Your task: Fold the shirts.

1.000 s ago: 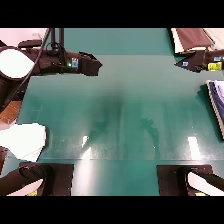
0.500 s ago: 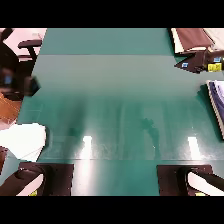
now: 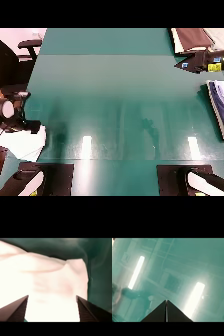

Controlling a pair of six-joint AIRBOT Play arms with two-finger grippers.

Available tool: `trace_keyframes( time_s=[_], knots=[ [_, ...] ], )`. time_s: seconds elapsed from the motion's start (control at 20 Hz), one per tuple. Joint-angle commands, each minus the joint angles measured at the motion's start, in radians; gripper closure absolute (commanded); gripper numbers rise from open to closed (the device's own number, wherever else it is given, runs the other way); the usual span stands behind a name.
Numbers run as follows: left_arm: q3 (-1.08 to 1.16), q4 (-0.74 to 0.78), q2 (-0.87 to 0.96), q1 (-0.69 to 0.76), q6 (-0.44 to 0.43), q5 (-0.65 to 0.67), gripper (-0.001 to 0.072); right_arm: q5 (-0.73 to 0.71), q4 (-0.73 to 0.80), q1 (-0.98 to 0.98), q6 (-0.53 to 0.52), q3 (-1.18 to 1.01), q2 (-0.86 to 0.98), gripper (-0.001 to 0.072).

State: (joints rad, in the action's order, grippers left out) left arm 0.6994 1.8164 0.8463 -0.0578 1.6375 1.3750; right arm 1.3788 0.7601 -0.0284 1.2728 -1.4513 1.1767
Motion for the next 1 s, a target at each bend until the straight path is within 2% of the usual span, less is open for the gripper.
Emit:
trace_keyframes(
  time_s=[0.0,0.05,0.1,0.25,0.4,0.65,0.8,0.95],
  knots=[
    [-0.1,0.005,-0.002,-0.01,0.05,-0.029,0.0257,-0.023,0.0,-0.001,0.0,0.0,0.0,0.0696],
    [-0.1,0.004,-0.005,-0.01,0.05,-0.028,0.0531,-0.028,0.0,0.0,0.0,0.0,0.0,0.0696],
    [-0.098,-0.001,-0.008,-0.01,0.049,-0.028,0.0677,-0.031,0.0,-0.001,0.0,0.0,0.0,0.0696],
    [0.01,-0.038,-0.023,-0.009,0.049,-0.009,0.0683,-0.035,-0.011,0.0,0.001,0.0,-0.001,0.0696],
    [0.291,-0.082,-0.083,0.053,0.05,-0.014,0.0684,-0.072,-0.063,0.0,0.001,-0.001,-0.026,0.0697],
    [0.75,-0.13,-0.089,0.323,0.088,-0.015,0.0686,-0.195,-0.061,0.002,0.001,-0.001,-0.121,0.0697],
    [0.88,-0.129,-0.042,0.505,0.094,-0.076,0.0686,-0.261,-0.059,0.01,0.001,-0.002,-0.169,0.0698],
    [0.954,-0.127,0.1,0.674,0.089,-0.097,0.0686,-0.259,-0.06,0.063,0.001,-0.002,-0.208,0.0698]
  ],
)
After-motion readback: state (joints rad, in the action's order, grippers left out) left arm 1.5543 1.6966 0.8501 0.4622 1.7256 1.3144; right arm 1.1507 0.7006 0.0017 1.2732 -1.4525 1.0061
